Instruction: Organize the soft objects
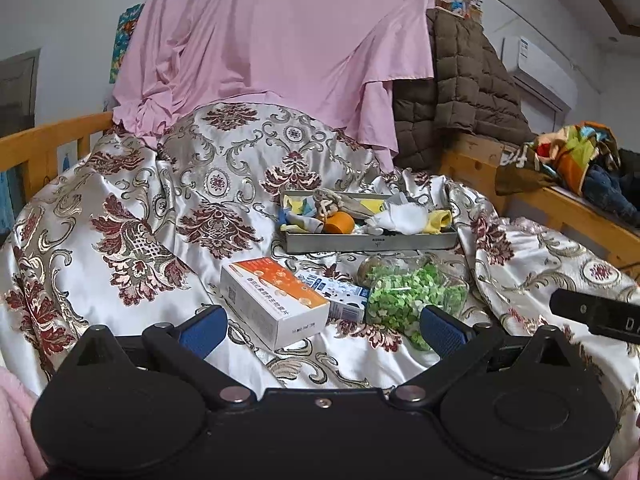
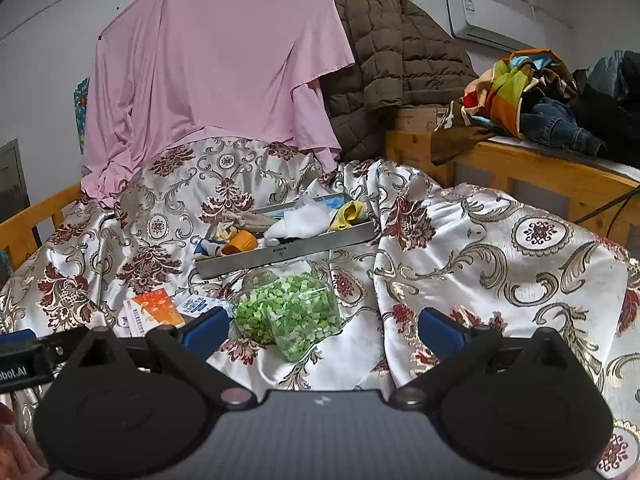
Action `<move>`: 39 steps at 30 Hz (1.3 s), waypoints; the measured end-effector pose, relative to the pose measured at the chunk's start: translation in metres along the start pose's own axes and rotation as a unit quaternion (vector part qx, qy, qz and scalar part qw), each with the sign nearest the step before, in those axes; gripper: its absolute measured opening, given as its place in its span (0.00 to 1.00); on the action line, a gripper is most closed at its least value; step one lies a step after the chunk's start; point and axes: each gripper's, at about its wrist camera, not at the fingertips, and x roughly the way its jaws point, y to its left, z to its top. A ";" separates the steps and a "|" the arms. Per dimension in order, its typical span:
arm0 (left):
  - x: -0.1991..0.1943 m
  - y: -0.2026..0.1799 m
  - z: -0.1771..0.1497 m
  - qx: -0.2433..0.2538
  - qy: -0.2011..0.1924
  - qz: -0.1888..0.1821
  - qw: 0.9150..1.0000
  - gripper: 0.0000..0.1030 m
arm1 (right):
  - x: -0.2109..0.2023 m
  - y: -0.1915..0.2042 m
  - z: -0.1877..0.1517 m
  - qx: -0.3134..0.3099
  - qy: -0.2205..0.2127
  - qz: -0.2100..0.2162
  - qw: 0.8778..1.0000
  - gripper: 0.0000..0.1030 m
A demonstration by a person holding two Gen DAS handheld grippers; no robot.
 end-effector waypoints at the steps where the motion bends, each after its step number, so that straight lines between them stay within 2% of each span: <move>1: -0.001 -0.001 -0.001 0.002 -0.001 0.000 1.000 0.99 | -0.001 0.001 -0.001 -0.002 0.000 0.000 1.000 1.00; 16: -0.001 -0.003 -0.009 0.002 0.004 0.030 1.000 0.99 | 0.008 -0.001 -0.011 0.005 0.018 -0.026 1.000 1.00; 22: 0.000 -0.004 -0.010 0.005 0.006 0.037 0.999 0.99 | 0.012 0.002 -0.015 -0.003 0.030 -0.023 0.999 1.00; 39: 0.003 -0.005 -0.012 0.005 0.018 0.051 0.999 0.99 | 0.011 0.003 -0.016 -0.005 0.030 -0.023 0.999 1.00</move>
